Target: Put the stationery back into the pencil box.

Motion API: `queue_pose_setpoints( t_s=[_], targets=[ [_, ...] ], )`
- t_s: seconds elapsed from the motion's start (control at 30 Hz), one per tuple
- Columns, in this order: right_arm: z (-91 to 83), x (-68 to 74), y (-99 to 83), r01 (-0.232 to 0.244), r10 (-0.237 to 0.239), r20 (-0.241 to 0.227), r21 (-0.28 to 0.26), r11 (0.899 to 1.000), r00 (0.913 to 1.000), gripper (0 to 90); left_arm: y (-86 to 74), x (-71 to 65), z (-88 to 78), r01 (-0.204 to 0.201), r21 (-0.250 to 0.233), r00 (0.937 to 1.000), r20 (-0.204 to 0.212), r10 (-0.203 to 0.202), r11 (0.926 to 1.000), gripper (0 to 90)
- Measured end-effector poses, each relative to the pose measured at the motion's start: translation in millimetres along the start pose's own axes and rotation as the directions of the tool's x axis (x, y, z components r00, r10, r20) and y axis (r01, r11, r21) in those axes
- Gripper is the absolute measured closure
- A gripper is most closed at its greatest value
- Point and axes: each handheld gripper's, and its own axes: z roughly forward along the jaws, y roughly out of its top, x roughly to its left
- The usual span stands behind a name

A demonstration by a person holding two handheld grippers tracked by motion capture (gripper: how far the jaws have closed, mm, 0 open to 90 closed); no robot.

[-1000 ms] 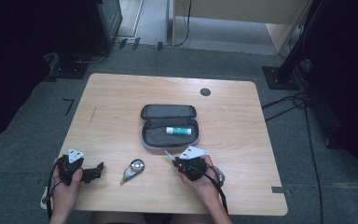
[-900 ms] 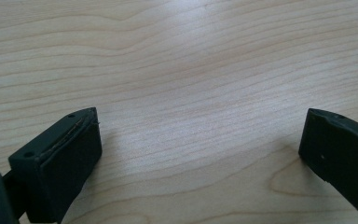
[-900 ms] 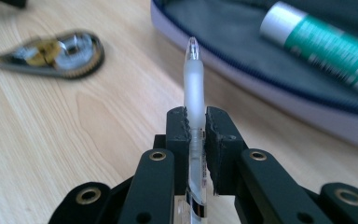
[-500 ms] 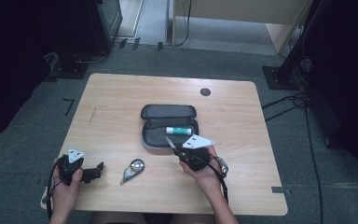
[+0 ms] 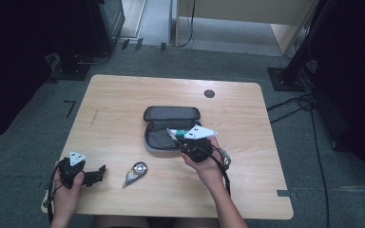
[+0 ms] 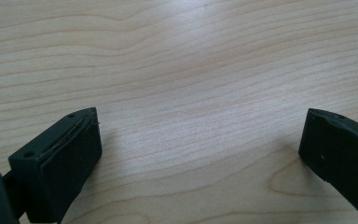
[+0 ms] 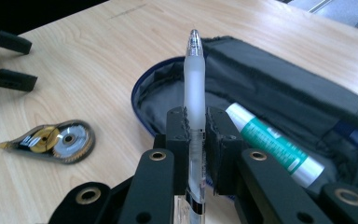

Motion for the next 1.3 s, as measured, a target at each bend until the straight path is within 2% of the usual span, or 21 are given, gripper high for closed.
queue_pose_setpoints(
  t_s=[0.23, 0.4, 0.8, 0.87, 1.07, 1.1, 1.3],
  targets=[
    [9.2, -9.6, 16.0, 0.002, -0.002, 0.017, 0.004, 1.000, 0.9999, 80.3, -0.1, -0.2, 0.2, 0.002, -0.002, 1.0000, 0.000, -0.002, 1.0000, 0.0],
    [19.4, -17.4, 23.3, 0.019, -0.019, 0.013, 0.013, 1.000, 0.9997, 80.3, 0.0, 0.0, 0.0, 0.000, 0.000, 1.0000, 0.000, 0.000, 1.0000, 0.0],
    [36.5, -31.9, 38.2, 0.012, -0.012, 0.006, 0.002, 1.000, 0.9999, 80.2, 0.0, 0.2, 0.0, -0.003, 0.000, 1.0000, -0.001, 0.003, 1.0000, 0.0],
    [40.3, -33.3, 38.4, 0.015, -0.015, 0.000, -0.002, 1.000, 0.9999, 80.2, 0.0, 0.1, 0.0, -0.002, 0.000, 1.0000, -0.001, 0.002, 1.0000, 0.0],
    [53.5, -34.4, 33.7, 0.035, -0.035, 0.004, 0.029, 0.999, 0.9994, 80.2, 0.0, 0.1, 0.0, -0.002, 0.000, 1.0000, -0.001, 0.002, 1.0000, 0.0],
    [56.7, -33.8, 32.5, 0.049, -0.050, 0.009, 0.027, 0.998, 0.9987, 80.2, 0.0, 0.1, 0.0, -0.002, 0.000, 1.0000, -0.001, 0.002, 1.0000, 0.0],
    [62.8, -29.6, 28.1, 0.067, -0.067, 0.004, 0.051, 0.996, 0.9978, 80.2, 0.0, 0.1, 0.0, -0.002, 0.000, 1.0000, -0.001, 0.002, 1.0000, 0.0]
  ],
)
